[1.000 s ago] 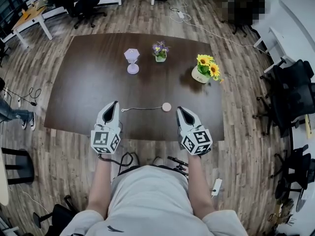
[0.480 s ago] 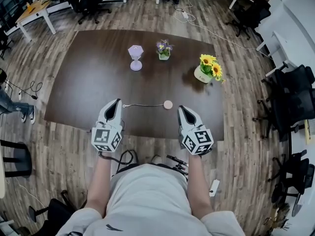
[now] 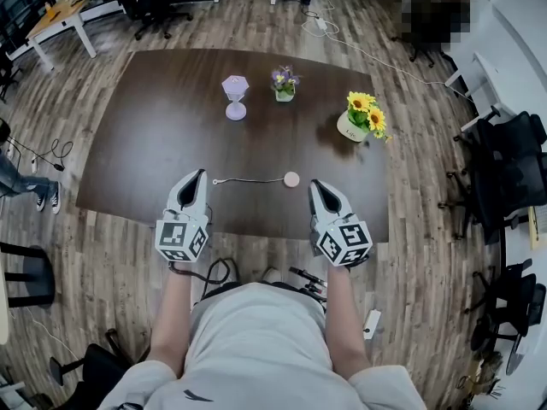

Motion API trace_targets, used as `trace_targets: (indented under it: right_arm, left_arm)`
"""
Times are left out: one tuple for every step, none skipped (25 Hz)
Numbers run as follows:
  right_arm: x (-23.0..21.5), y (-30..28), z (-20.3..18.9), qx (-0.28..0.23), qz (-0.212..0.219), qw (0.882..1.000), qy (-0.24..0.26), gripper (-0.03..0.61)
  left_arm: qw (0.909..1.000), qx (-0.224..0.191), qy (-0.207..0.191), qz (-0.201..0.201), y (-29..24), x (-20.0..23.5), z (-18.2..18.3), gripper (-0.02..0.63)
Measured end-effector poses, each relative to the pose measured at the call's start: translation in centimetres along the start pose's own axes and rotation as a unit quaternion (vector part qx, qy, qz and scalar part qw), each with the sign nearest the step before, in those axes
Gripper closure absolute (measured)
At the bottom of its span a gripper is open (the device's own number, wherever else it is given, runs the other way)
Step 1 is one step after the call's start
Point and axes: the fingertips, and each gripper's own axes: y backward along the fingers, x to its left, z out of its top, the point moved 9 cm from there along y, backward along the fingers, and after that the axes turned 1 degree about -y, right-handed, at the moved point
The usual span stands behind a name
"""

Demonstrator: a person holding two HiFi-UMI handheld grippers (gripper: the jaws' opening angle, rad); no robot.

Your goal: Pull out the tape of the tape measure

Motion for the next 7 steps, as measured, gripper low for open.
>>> trace_targets:
  right_arm:
    - [-0.05,-0.02,0.01,0.0,0.0,1.0,-0.001,0.58]
    - [-0.1,-0.05,0.02,0.0,0.0,1.0,-0.001,0.58]
    - [-0.13,-0.09,0.05,0.0,0.0,1.0,-0.002,0.58]
    - [-0.16,-0.15,0.07,0.0,0.0,1.0,-0.003,0.58]
    - [-0.18,-0.22,0.1,0.0,0.0,1.0,-0.004,0.58]
    - [-0.2,-0.3,0.12,-0.001,0.0,1.0,-0.005,0.58]
    - [-0.21,-0.38,0.14,-0.001,0.0,1.0,-0.006,0.58]
  left_arm:
    - [1.0,0.001,-0.002,0.0,-0.02,0.01,-0.04,0.607]
    - [1.0,0.002,-0.003,0.0,-0.06,0.02,-0.08,0.607]
    - [1.0,0.003,-0.004,0.0,-0.11,0.04,-0.13,0.607]
    - [1.0,0.004,-0.005,0.001,-0.16,0.09,-0.18,0.607]
    - [1.0,0.005,-0.005,0.001,-0.2,0.14,-0.22,0.607]
    - [1.0,0.006,-0.005,0.001,-0.24,0.2,-0.25,0.607]
    - [1.0,0.007,-0.005,0.002,-0.28,0.25,-0.27,0.607]
